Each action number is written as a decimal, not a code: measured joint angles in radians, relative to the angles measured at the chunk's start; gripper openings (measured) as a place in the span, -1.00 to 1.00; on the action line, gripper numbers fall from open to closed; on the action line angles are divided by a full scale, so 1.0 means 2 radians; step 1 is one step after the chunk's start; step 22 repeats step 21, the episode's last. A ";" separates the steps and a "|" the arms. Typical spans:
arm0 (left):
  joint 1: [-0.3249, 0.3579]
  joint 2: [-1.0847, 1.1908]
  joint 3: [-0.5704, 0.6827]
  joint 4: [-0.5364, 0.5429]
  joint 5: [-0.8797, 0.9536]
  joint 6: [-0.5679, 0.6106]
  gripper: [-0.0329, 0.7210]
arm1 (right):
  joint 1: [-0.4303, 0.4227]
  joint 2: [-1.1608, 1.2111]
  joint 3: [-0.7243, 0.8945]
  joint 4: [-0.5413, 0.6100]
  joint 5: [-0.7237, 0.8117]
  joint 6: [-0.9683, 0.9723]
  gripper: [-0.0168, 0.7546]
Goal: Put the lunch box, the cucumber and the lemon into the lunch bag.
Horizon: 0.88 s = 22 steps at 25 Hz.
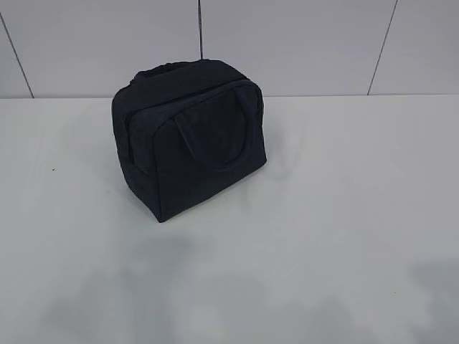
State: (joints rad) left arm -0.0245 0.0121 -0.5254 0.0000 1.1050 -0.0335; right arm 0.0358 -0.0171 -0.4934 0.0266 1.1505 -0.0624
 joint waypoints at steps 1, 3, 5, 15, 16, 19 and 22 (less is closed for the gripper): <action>0.000 0.000 0.000 0.000 0.000 0.000 -0.27 | 0.000 0.000 0.000 0.000 0.000 0.000 0.04; 0.000 0.000 0.000 0.000 0.000 0.000 -0.27 | 0.000 0.000 0.000 0.000 0.000 0.000 0.04; 0.000 0.000 0.000 0.000 0.000 0.000 -0.27 | 0.000 0.000 0.000 0.000 0.000 0.000 0.04; 0.000 0.000 0.000 0.000 0.000 0.000 -0.27 | 0.000 0.000 0.000 0.000 0.000 0.000 0.03; 0.000 0.000 0.000 0.000 0.000 0.000 -0.27 | 0.000 0.000 0.000 0.000 0.000 0.000 0.04; 0.000 0.000 0.000 0.000 0.000 0.000 -0.27 | 0.000 0.000 0.000 0.000 0.000 0.000 0.04; 0.000 0.000 0.000 0.000 0.000 0.000 -0.28 | 0.000 0.000 0.000 0.000 0.000 0.000 0.04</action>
